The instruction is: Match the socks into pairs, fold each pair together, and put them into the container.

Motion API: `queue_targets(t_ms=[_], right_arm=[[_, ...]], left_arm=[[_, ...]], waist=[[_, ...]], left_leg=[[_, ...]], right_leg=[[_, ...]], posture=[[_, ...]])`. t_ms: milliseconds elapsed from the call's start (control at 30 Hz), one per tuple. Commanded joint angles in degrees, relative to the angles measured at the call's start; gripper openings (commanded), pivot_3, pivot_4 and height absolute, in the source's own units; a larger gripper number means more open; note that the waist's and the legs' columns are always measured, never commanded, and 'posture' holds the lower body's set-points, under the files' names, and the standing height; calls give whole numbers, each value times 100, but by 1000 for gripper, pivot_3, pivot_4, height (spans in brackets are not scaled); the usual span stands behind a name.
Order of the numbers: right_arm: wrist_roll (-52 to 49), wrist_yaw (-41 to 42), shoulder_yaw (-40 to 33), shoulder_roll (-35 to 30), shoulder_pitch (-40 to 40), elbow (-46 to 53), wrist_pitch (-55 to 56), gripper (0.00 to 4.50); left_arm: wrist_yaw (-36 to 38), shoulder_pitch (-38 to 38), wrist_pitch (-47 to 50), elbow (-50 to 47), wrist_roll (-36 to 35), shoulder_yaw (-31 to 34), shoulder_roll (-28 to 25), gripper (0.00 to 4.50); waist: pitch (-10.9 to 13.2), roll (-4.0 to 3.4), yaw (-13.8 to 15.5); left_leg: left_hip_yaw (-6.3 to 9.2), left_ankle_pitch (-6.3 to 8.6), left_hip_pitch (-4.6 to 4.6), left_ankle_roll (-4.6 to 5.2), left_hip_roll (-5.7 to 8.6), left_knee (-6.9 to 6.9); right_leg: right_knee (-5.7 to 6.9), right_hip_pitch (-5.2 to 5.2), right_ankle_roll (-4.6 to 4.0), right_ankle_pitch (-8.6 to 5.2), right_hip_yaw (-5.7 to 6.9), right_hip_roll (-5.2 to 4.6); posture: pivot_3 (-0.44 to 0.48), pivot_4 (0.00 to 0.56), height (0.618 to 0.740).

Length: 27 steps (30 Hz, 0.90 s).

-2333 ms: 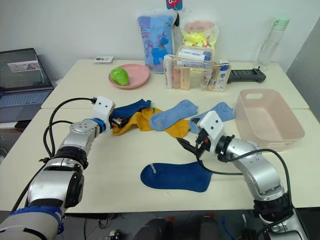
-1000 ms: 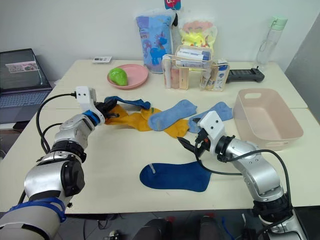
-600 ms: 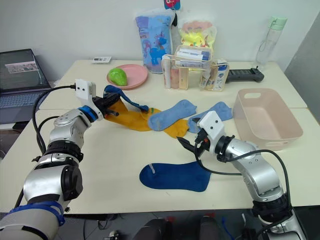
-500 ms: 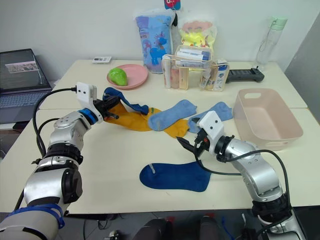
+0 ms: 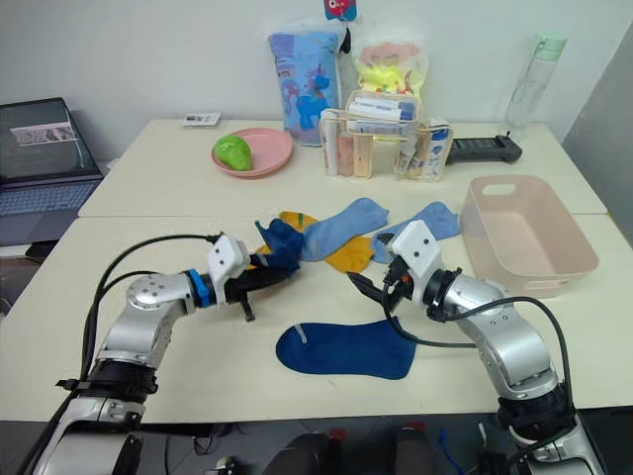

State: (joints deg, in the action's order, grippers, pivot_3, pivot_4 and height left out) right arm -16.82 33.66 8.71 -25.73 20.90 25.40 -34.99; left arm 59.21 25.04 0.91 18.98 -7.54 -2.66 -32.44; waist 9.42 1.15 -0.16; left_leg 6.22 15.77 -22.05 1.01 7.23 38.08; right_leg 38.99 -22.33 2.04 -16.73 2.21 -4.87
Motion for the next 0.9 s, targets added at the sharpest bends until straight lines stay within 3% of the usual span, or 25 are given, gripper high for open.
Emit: queue_targets(t_ms=[33,133,367,533,800,900], right_arm=[[28,16,-21,5,74,86,149,4500],[37,21,-9,-12,61,93,160,4500],[36,24,-40,-51,35,115,143,4500],[24,24,-34,-90,-14,167,117,4500],[14,18,-49,-115,-47,186,115,4500],[39,27,-7,-115,-40,169,134,4500]], left_arm=[[-78,18,-422,64,202,-89,-73,18],[67,-87,-330,-12,34,-61,-54,617],[358,-299,-138,-378,-229,113,-299,2887],[537,-421,1346,-1245,-1259,561,-577,4470],[-104,-332,1628,-1599,-1239,769,-544,4470],[-411,-219,1032,-1294,-728,439,-345,4470]], waist=[[0,0,3],[0,0,2],[0,0,0],[0,0,-14],[0,0,-1],[0,0,5]], left_leg=[[-1,0,0,0,0,0],[0,0,0,0,0,0],[0,0,0,0,0,-1],[1,0,0,0,-1,-3],[1,0,1,1,-1,-1],[1,0,1,1,-1,-1]], right_leg=[[0,0,0,0,0,0],[-1,0,0,0,0,0],[-1,0,0,0,0,0],[-1,0,0,0,0,0],[-2,2,0,0,1,0],[-2,2,0,0,1,0]], posture=[[0,150,740],[0,150,740],[0,150,740],[0,150,740],[0,150,740],[0,150,740]])
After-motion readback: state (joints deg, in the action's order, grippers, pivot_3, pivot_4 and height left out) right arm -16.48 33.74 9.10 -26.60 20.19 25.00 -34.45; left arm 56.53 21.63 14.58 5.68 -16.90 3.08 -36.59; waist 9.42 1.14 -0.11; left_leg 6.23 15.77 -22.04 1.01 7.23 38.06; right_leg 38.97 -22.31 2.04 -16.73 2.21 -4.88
